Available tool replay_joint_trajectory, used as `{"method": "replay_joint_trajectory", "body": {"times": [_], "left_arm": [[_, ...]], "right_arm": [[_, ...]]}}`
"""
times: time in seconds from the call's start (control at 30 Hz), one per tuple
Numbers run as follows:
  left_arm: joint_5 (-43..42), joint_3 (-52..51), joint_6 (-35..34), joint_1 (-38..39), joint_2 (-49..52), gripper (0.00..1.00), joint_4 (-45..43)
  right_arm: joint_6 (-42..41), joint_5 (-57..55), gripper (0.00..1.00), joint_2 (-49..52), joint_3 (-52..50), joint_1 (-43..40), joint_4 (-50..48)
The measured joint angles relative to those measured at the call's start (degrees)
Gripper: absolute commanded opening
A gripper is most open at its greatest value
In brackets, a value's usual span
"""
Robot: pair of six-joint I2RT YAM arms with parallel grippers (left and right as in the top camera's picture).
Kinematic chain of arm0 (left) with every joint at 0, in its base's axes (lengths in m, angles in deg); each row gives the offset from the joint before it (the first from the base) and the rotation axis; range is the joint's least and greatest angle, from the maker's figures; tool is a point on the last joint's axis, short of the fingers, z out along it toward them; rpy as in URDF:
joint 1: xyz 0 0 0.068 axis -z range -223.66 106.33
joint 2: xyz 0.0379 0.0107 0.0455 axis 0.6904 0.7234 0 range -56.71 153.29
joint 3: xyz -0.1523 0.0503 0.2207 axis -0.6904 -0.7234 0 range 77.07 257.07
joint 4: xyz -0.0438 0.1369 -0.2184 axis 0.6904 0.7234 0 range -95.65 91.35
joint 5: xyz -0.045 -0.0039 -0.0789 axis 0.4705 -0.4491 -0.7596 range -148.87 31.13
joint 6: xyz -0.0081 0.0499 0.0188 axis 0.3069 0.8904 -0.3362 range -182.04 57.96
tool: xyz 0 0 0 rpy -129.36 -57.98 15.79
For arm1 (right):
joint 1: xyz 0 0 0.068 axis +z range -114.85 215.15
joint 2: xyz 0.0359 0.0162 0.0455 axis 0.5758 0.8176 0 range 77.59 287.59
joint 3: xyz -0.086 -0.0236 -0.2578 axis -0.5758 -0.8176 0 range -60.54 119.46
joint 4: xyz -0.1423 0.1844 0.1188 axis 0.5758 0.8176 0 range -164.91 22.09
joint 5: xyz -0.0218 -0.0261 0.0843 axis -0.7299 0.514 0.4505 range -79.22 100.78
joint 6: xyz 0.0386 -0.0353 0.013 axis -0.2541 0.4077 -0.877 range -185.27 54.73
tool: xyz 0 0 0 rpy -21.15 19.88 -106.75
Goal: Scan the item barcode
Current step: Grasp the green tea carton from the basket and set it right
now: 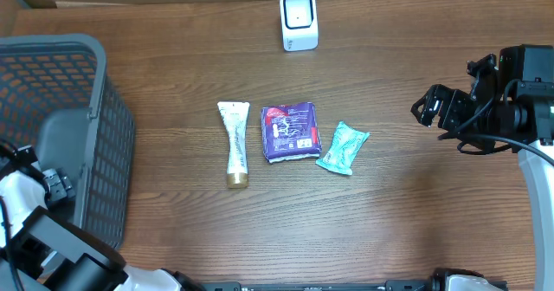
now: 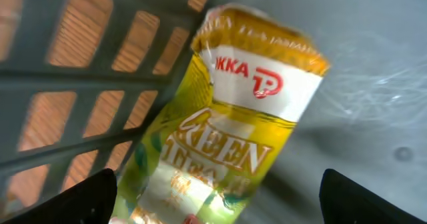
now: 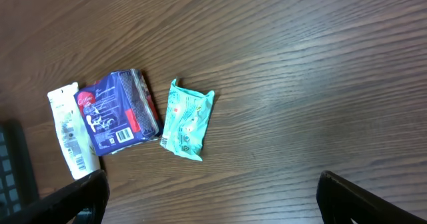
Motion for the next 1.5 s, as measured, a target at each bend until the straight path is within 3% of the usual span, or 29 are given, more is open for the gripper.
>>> {"method": "replay_joint_trajectory", "body": {"times": [0.03, 0.1, 0.13, 0.3, 0.57, 0.83, 1.03, 1.23, 1.5], "left_arm": [[-0.35, 0.0, 0.61, -0.33, 0.92, 0.69, -0.26], [-0.22, 0.11, 1.07, -0.35, 2.4, 0.2, -1.25], [-0.13, 0.15, 1.01, -0.33, 2.62, 0.04, -1.42], [-0.37, 1.09, 1.31, 0.28, 2.75, 0.04, -2.34], [-6.01, 5.79, -6.88, 6.69, 2.75, 0.04, 3.91], [-8.13, 34.77, -10.67, 21.31, -1.84, 0.04, 27.34], [-11.17, 52.68, -22.4, 24.74, -11.63, 0.04, 37.83], [-19.61, 52.54, -32.28, 43.01, -12.68, 0.04, 46.42], [-22.43, 39.71, -44.46, 69.09, 0.22, 0.04, 34.77]], "right_arm": [[0.02, 0.0, 1.0, 0.0, 0.0, 0.0, 0.02], [0.02, 0.0, 1.0, 0.0, 0.0, 0.0, -0.04], [0.02, 0.0, 1.0, 0.0, 0.0, 0.0, -0.04], [0.0, 0.0, 1.0, 0.0, 0.0, 0.0, -0.07], [0.02, -0.02, 1.0, 0.0, 0.0, 0.0, -0.04], [0.02, -0.02, 1.0, 0.0, 0.0, 0.0, -0.09], [0.0, 0.0, 1.0, 0.0, 0.0, 0.0, -0.15], [0.02, -0.02, 1.0, 0.0, 0.0, 0.0, -0.44], [0.0, 0.0, 1.0, 0.0, 0.0, 0.0, -0.26]]}}
